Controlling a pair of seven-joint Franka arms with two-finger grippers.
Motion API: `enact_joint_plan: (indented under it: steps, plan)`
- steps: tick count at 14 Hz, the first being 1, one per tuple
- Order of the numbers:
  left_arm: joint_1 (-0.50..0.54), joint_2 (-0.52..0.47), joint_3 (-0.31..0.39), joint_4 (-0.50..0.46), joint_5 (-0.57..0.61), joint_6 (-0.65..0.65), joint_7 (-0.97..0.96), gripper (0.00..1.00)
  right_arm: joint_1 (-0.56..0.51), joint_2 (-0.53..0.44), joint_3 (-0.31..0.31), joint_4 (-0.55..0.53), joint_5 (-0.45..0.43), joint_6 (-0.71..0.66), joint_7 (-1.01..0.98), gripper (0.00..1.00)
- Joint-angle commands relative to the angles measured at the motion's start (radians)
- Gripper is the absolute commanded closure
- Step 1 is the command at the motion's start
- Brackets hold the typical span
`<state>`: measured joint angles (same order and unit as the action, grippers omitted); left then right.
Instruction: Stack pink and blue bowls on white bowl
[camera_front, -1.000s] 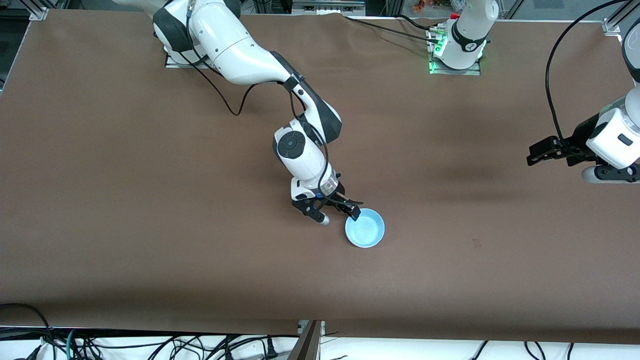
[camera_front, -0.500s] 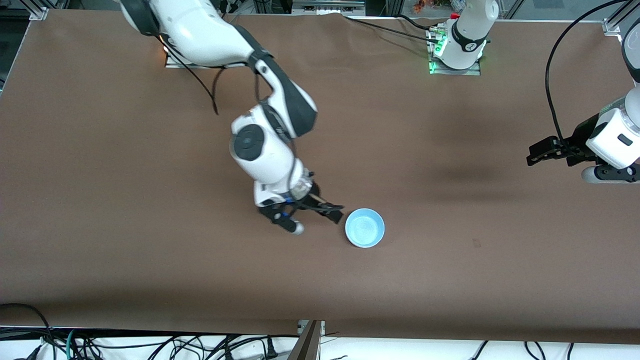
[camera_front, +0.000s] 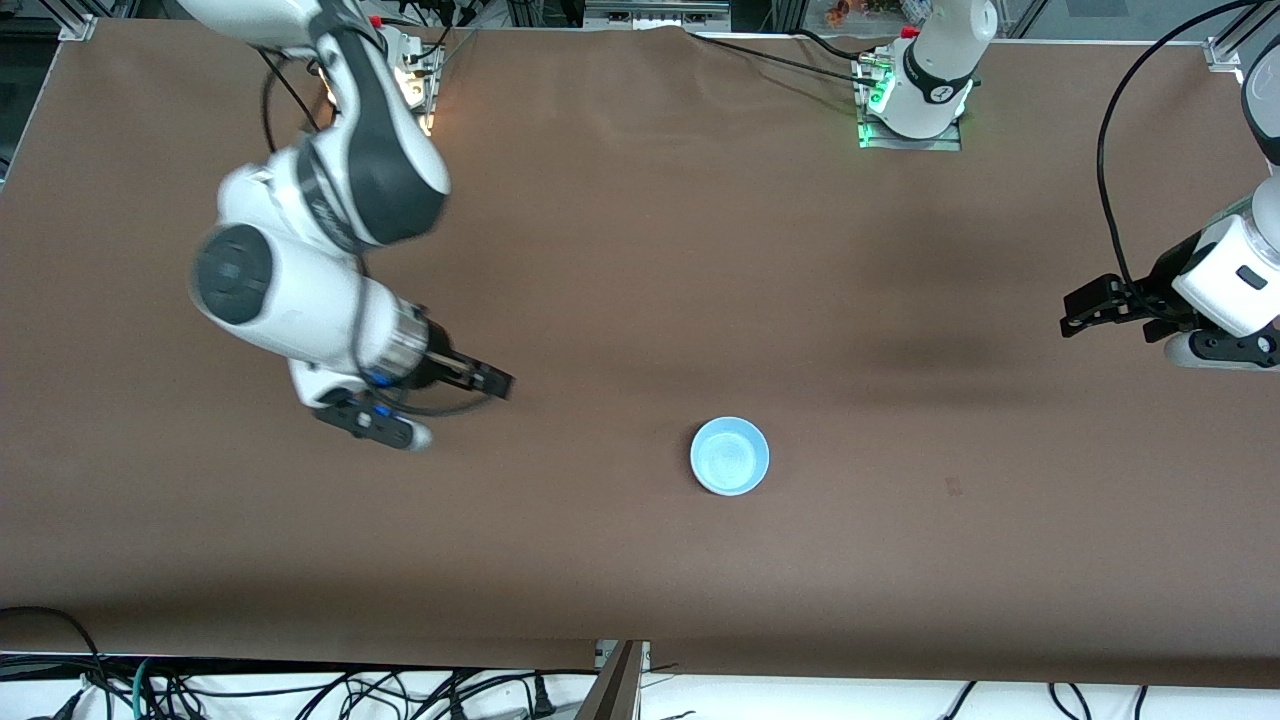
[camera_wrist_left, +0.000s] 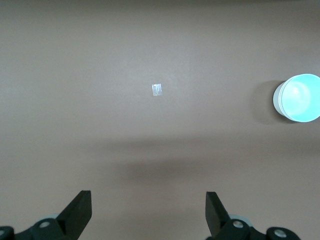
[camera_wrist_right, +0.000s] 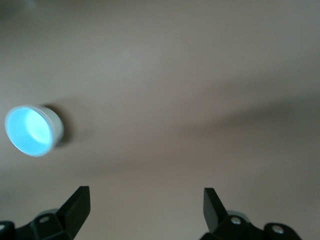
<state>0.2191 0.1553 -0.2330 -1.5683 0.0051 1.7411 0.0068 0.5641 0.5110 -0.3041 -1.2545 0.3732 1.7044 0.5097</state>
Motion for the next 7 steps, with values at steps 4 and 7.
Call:
enact_joint_plan:
  steps: [4,7]
  plan:
    - [-0.001,0.026,0.006,0.060,0.026,-0.002,0.013,0.00,0.019,-0.306,-0.079,-0.216,-0.198,-0.198,-0.232,0.00]
    - [0.002,0.027,0.007,0.063,0.026,-0.002,0.013,0.00,0.019,-0.483,-0.092,-0.396,-0.333,-0.169,-0.353,0.00]
